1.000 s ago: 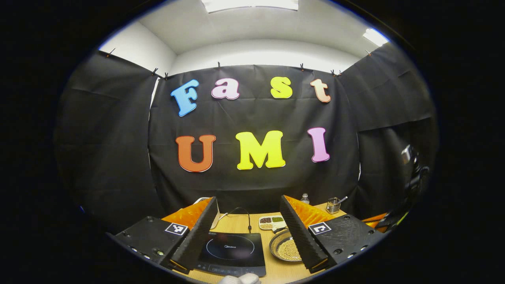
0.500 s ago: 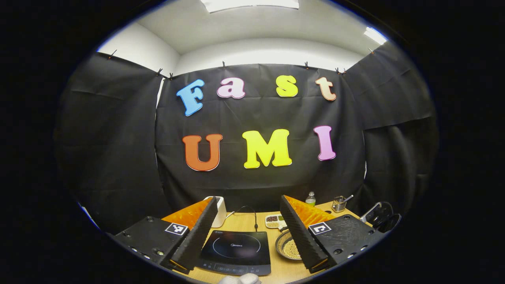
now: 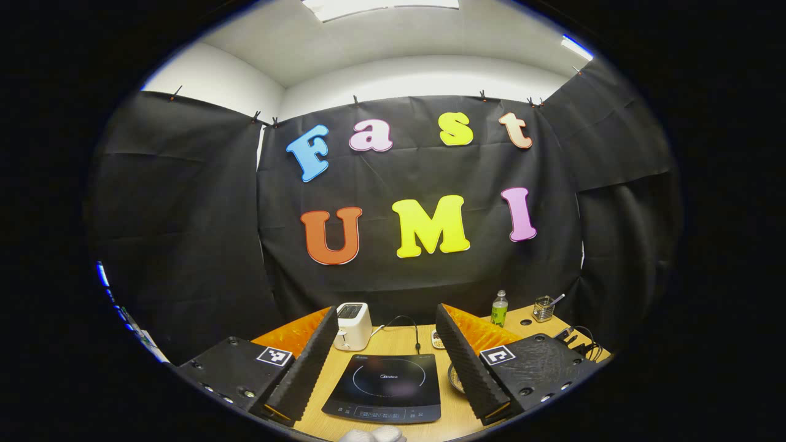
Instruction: First push the handle of the pot to place it horizontally, then grasp the pot with both hands and set it on the induction cooktop.
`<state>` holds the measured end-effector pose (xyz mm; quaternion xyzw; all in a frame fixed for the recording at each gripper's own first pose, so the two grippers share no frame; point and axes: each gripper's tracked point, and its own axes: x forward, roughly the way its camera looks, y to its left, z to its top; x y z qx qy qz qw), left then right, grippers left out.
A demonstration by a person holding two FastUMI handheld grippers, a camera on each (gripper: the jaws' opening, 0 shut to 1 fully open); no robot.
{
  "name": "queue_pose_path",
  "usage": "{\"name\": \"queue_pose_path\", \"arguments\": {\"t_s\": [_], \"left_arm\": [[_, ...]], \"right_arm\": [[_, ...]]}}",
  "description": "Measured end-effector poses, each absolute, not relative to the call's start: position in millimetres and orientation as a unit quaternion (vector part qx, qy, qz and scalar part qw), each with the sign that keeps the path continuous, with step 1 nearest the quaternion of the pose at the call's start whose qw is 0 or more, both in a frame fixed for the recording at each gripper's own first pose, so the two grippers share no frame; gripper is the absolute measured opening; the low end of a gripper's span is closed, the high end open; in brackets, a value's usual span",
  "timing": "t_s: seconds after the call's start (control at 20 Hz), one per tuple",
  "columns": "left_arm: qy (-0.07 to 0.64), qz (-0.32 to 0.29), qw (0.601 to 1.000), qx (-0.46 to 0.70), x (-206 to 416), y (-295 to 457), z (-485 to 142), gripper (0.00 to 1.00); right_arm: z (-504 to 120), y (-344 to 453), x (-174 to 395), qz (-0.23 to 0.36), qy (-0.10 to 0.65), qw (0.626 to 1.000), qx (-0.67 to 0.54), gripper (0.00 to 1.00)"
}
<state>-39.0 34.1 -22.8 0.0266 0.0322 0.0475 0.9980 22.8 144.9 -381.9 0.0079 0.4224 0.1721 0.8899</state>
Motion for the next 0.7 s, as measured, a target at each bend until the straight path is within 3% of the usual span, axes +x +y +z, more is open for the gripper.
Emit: {"name": "queue_pose_path", "arguments": {"t_s": [0.7], "left_arm": [[0.037, 0.075, 0.996, 0.023, -34.4, 43.5, -26.1, 0.95]], "right_arm": [[-390.8, 123.6, 24.1, 0.179, 0.442, 0.879, 0.009, 0.0]]}}
